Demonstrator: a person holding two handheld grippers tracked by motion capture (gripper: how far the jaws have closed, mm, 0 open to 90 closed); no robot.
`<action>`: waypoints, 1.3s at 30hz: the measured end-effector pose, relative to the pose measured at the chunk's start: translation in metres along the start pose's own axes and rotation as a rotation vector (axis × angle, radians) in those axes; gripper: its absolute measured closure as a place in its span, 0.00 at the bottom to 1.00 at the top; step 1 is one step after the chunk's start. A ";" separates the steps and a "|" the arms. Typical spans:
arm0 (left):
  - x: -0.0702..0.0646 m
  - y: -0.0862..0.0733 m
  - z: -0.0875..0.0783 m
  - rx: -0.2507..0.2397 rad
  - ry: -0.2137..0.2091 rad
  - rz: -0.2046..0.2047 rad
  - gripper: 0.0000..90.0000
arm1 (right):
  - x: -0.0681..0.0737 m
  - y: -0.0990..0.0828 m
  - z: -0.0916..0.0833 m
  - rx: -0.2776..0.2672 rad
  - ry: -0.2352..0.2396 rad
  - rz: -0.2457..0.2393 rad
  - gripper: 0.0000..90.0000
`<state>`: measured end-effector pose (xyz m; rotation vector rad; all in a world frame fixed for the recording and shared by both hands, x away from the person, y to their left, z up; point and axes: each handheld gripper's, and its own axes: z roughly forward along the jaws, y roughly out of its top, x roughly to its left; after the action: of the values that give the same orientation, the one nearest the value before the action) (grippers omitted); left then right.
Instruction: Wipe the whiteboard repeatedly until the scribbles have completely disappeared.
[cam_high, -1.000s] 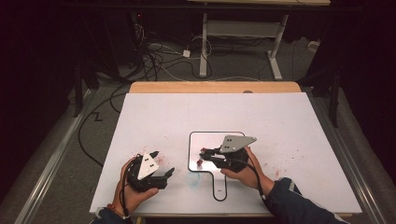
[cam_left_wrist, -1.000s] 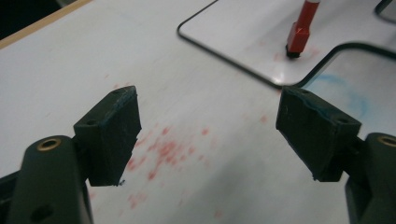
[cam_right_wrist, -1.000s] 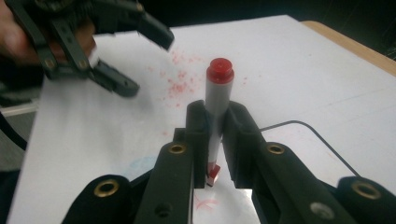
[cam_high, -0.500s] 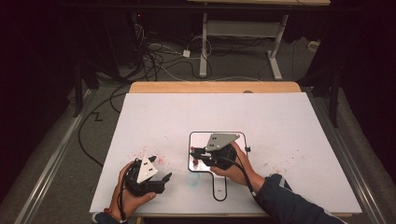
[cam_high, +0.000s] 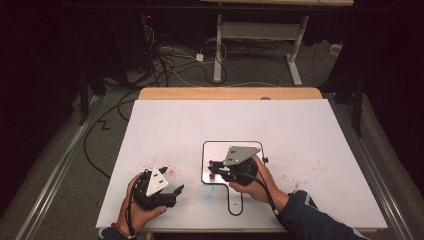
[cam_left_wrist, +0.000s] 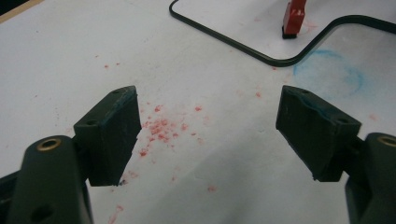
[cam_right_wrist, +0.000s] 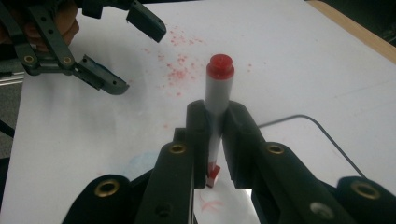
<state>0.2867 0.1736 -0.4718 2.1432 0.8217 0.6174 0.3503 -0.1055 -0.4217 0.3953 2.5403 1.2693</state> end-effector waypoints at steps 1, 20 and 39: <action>0.000 0.000 0.000 0.000 -0.002 0.000 0.24 | -0.002 -0.001 -0.002 0.005 -0.020 -0.001 0.91; 0.000 0.001 0.002 -0.003 -0.007 -0.003 0.24 | 0.000 -0.004 -0.019 0.074 -0.088 0.006 0.91; -0.001 0.002 0.006 0.006 -0.021 0.006 0.24 | -0.001 -0.003 -0.006 0.020 -0.048 0.039 0.91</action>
<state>0.2903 0.1688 -0.4736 2.1545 0.8072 0.5948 0.3482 -0.1122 -0.4204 0.4760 2.5184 1.2343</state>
